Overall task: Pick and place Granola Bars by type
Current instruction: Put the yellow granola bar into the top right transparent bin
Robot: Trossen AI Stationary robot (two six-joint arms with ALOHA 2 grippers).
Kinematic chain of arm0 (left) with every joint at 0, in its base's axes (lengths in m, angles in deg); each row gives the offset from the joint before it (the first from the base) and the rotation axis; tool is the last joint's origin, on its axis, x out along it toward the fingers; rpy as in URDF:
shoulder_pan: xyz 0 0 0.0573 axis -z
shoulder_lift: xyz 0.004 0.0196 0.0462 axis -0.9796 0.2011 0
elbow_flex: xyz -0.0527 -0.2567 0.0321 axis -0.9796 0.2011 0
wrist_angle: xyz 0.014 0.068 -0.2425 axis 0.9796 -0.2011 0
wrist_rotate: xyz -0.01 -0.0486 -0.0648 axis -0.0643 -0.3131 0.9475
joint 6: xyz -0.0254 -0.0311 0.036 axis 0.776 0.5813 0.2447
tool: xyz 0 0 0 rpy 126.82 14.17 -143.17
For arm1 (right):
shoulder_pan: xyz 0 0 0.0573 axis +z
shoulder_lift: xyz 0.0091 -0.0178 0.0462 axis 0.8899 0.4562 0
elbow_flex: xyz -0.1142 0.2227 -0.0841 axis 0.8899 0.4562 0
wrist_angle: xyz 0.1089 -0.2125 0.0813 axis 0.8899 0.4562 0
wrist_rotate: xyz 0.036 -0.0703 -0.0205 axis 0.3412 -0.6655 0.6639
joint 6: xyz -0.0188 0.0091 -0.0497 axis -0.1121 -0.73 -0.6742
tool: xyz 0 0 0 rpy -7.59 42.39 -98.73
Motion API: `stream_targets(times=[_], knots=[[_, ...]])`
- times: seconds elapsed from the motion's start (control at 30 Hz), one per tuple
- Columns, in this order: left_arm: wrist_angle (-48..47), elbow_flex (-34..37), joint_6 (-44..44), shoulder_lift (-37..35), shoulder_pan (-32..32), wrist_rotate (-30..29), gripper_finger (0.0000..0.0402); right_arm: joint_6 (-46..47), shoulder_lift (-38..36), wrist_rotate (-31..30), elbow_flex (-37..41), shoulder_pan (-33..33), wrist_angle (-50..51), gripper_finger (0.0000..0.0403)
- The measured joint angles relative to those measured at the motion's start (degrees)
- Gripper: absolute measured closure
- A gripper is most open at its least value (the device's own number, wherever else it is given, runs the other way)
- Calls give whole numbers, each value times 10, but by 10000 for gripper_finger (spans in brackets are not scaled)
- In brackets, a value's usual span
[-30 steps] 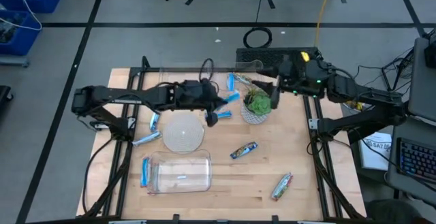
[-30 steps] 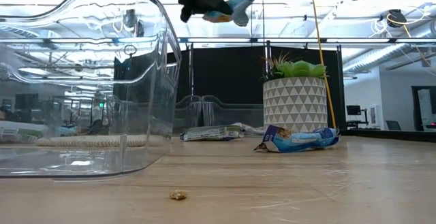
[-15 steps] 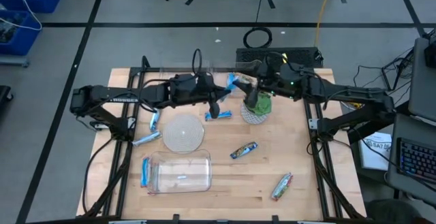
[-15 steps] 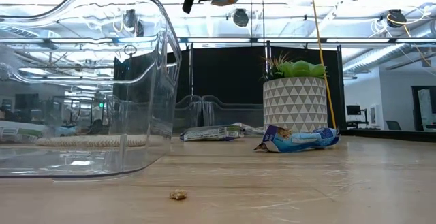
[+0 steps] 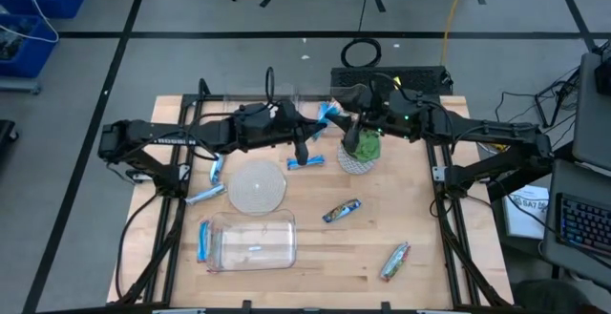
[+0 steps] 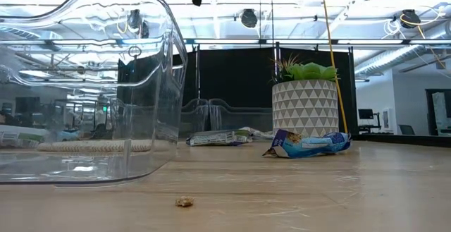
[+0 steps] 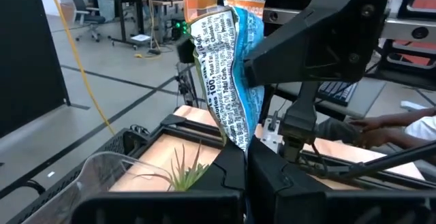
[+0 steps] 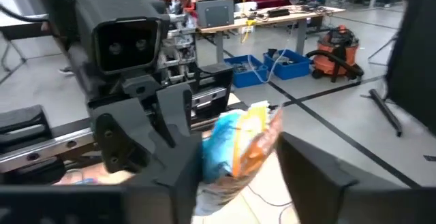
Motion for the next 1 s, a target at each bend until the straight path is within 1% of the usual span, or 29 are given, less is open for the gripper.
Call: stream_targets(times=[0.17,0.2,0.23,0.3,0.4,0.47,0.5,0.57,0.67,0.8,0.9,1.0], knots=[[6,1,-1,0,0,-9,399,-3,8,30,-1,0,-7,356],[7,1,-2,0,0,-8,399,-6,8,34,-1,-1,-6,374],[10,1,-2,0,0,-5,397,-9,8,37,-1,-1,-7,383],[15,1,-7,0,-1,1,382,-10,13,37,-1,-1,-21,385],[3,1,-31,-2,-1,5,344,-24,13,33,0,-8,-21,388],[-35,1,-39,-24,-3,-8,313,-31,7,37,1,-19,-16,390],[-37,1,-41,-34,-5,-15,297,-32,4,37,1,-26,-16,391],[-48,-3,-41,-53,-13,-37,263,-35,-7,47,1,-45,-21,392],[-90,0,-49,-77,-26,-65,214,-48,-10,63,0,-74,-26,393],[-143,0,-64,-114,-41,-68,162,-98,5,72,0,-130,-9,393],[-194,-1,-45,-131,-52,-72,137,-118,38,126,0,-189,1,393],[-250,0,-27,-142,-56,-70,122,-129,92,182,0,-235,6,394]])
